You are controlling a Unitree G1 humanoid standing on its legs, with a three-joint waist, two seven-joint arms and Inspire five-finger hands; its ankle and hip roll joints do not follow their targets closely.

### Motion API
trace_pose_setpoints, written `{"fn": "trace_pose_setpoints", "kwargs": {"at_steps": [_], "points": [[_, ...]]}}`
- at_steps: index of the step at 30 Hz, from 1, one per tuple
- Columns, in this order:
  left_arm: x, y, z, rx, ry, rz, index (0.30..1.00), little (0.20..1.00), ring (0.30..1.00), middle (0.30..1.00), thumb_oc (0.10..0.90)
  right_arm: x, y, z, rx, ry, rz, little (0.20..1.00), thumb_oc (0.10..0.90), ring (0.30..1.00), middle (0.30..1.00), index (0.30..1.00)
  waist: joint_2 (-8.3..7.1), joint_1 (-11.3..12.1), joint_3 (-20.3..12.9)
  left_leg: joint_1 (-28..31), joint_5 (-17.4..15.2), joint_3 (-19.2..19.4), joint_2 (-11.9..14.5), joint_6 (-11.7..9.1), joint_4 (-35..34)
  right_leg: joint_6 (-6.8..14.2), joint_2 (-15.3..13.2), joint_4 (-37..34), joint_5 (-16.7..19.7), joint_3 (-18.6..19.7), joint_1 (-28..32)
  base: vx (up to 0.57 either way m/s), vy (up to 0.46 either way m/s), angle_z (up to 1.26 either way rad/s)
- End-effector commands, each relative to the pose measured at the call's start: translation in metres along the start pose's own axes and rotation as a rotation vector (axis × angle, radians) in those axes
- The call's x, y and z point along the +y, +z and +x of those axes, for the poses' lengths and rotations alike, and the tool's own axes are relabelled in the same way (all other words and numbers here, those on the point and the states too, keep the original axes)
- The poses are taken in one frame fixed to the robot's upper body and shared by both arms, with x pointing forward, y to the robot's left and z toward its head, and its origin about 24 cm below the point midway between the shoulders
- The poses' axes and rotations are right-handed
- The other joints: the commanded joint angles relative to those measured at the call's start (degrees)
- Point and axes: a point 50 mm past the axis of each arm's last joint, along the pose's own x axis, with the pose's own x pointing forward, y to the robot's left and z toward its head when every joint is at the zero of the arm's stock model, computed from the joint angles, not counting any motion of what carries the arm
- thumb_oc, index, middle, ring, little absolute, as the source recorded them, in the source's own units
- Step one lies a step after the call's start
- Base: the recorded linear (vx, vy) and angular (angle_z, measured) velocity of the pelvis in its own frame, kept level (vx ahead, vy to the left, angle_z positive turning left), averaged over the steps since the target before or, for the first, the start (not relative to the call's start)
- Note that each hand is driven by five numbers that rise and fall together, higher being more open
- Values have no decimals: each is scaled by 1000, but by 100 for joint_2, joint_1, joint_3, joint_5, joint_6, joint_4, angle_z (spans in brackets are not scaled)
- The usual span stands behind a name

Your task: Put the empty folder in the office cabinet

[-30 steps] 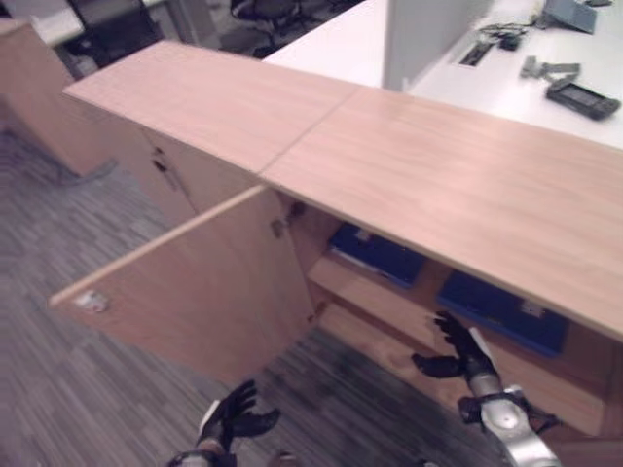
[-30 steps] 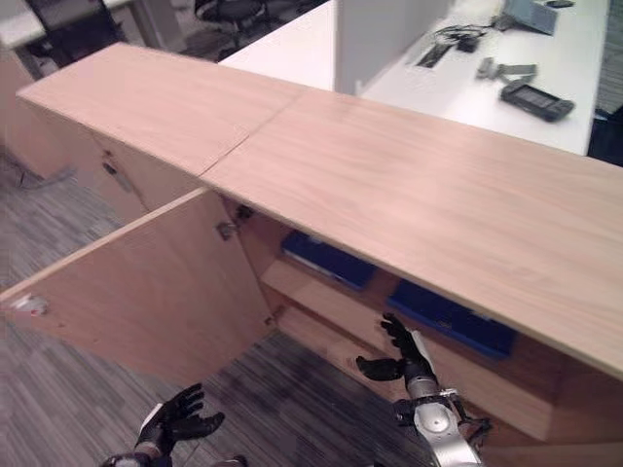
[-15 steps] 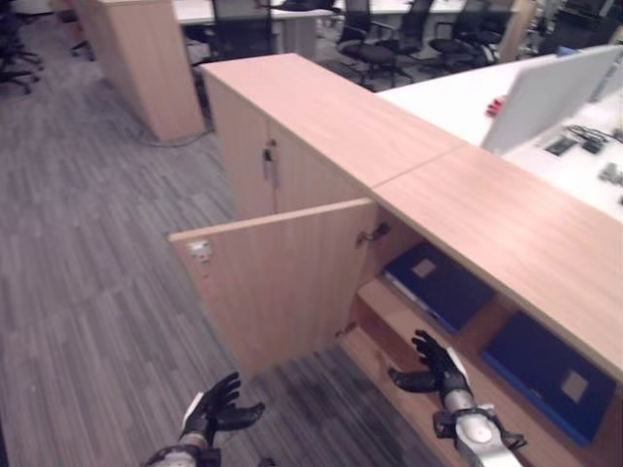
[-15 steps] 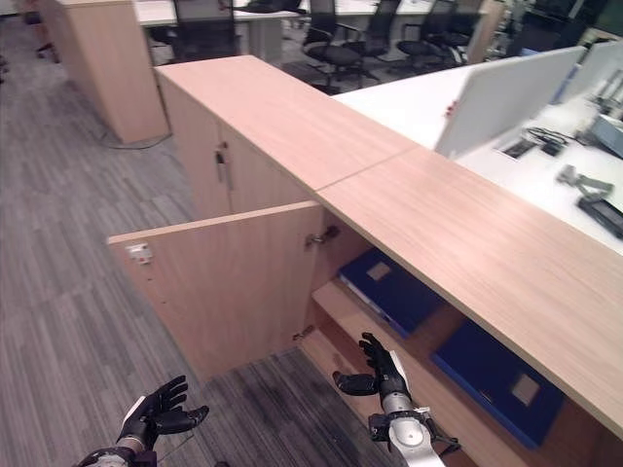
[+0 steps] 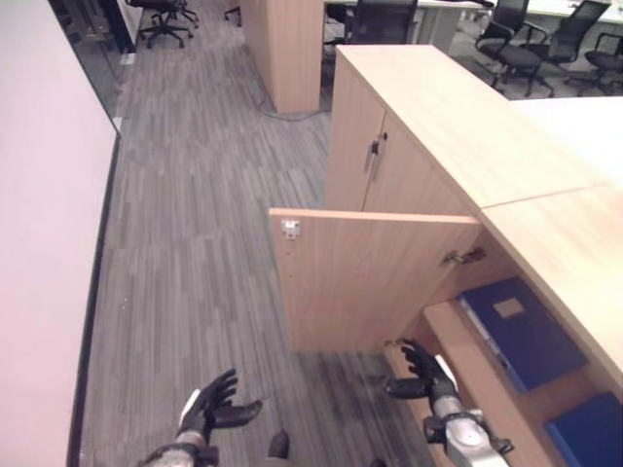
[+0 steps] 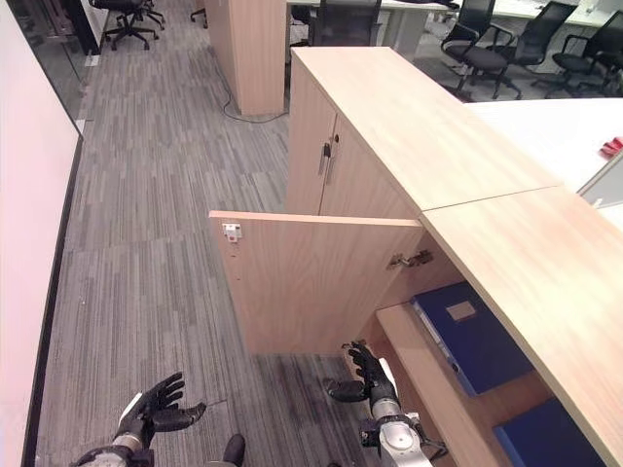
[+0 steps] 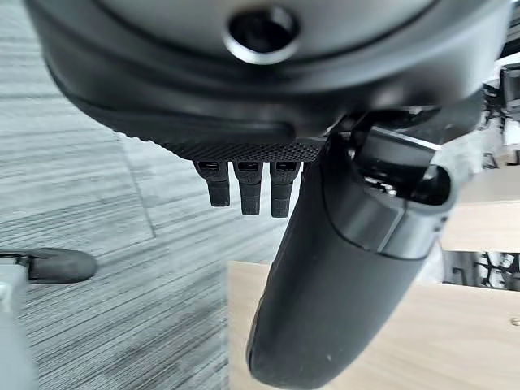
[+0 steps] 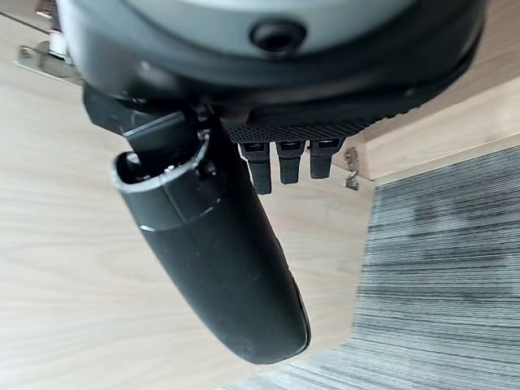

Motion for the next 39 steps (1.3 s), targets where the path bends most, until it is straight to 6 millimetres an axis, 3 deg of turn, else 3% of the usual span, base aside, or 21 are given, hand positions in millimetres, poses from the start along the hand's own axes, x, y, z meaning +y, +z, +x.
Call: {"fn": "trace_pose_setpoints", "kwargs": {"at_steps": [1, 8, 18, 19, 21, 23, 27, 32, 39], "points": [[-6, 51, 17, -225, -26, 6, 900, 900, 900, 900, 800, -22, 38, 6, -193, -49, 6, 900, 800, 900, 900, 900, 169, 47, -217, 494, -728, 266, -55, 59, 125, 573, -406, 609, -219, -141, -20, 26, -21, 11], [-2, 63, 18, -271, 6, 5, 900, 900, 900, 900, 800, -26, 28, 0, -160, -58, 2, 900, 800, 900, 900, 900, 220, -57, -298, 638, -761, 237, -38, 8, 42, 566, -436, 439, -182, -273, 124, 27, -17, 4], [12, 113, 32, -409, 99, 52, 900, 900, 900, 900, 800, -22, 23, -3, -145, -14, -39, 900, 800, 900, 900, 900, 266, -347, -446, 897, -839, 478, -12, -12, -16, 570, -431, 418, -141, -81, 136, 35, 15, -12], [20, 129, 34, -449, 122, 83, 900, 900, 900, 900, 800, -22, 21, -3, -133, -6, -54, 900, 800, 900, 900, 900, 280, -427, -486, 963, -859, 545, -5, -15, -27, 576, -431, 423, -133, -16, 138, 56, 28, -25], [25, 135, 34, -463, 135, 93, 900, 900, 900, 900, 800, -23, 21, -3, -134, -6, -59, 900, 800, 900, 900, 900, 281, -456, -495, 986, -866, 573, 3, -17, -30, 580, -431, 426, -129, 9, 138, 41, 18, -31], [41, 160, 34, -516, 181, 120, 900, 900, 900, 900, 800, -23, 20, -4, -127, 6, -69, 900, 800, 900, 900, 900, 284, -556, -543, 1064, -886, 680, 9, -21, -46, 602, -427, 432, -100, 97, 129, 56, 26, -16], [63, 186, 32, -561, 246, 126, 900, 900, 900, 900, 800, -22, 20, -4, -125, 32, -89, 900, 800, 900, 900, 900, 285, -691, -579, 1123, -918, 836, 12, -25, -47, 647, -437, 459, -42, 250, 51, 34, 26, -21], [86, 210, 29, -593, 309, 125, 900, 900, 900, 900, 800, -22, 23, -2, -130, 58, -104, 900, 800, 900, 900, 900, 264, -837, -601, 1159, -937, 1028, 7, -24, -47, 711, -441, 483, 51, 430, -70, 19, 31, -23], [103, 238, 24, -635, 351, 126, 900, 900, 900, 900, 800, -20, 24, -1, -129, 88, -120, 900, 800, 900, 900, 900, 194, -943, -607, 1200, -969, 1168, 4, -22, -47, 780, -447, 484, 164, 578, -145, 18, 26, -13]]}}
